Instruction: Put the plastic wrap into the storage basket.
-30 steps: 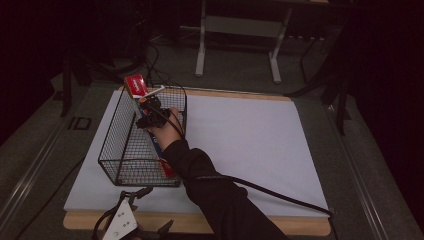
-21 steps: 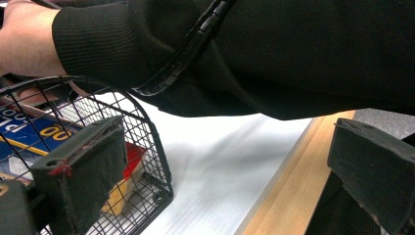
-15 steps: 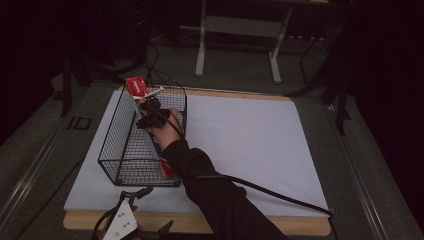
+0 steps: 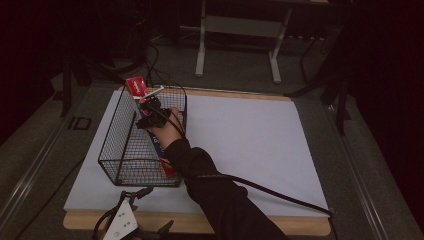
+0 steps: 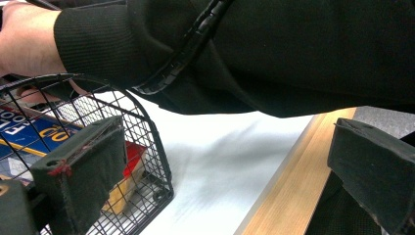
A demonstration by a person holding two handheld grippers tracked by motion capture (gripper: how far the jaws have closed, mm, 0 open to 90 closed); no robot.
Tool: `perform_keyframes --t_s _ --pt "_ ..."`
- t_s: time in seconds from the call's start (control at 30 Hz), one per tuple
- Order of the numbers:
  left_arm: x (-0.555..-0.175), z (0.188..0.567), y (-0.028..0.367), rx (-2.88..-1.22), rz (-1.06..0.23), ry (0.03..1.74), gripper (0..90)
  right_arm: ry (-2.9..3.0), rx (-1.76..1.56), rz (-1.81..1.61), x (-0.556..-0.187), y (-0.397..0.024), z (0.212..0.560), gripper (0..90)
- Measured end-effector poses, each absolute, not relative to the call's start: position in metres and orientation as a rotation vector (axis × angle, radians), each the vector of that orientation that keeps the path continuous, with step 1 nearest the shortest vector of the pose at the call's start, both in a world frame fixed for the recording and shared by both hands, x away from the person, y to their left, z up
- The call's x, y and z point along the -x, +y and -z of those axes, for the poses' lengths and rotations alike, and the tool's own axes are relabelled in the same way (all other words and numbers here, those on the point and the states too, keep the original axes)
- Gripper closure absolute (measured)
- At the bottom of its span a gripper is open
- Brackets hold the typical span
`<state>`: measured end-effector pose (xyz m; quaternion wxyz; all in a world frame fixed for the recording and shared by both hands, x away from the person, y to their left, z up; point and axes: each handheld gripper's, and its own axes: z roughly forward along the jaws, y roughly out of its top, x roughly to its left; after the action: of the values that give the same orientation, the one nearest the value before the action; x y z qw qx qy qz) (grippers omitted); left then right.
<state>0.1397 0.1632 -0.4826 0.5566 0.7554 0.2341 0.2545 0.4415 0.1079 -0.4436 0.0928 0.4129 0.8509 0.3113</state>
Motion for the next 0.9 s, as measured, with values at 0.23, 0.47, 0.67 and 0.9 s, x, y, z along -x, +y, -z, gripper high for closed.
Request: perform_keyframes --t_s 0.23,0.47,0.67,0.9 --pt "-0.14 0.483 0.163 -1.786 -0.602 0.552 1.7 2.521 -1.171 -0.96 -0.436 0.103 0.434 22.9" --pt "-0.14 0.483 0.162 -1.791 -0.6 0.553 1.8 2.582 -1.041 -0.979 -0.426 0.095 0.42 12.8" --pt "-0.141 0.484 0.161 -1.794 -0.6 0.556 1.7 2.569 -1.003 -1.013 -0.422 0.075 0.406 14.0" --pt "-0.142 0.484 0.159 -1.802 -0.599 0.556 1.7 2.549 -0.967 -1.06 -0.416 0.046 0.385 14.2"
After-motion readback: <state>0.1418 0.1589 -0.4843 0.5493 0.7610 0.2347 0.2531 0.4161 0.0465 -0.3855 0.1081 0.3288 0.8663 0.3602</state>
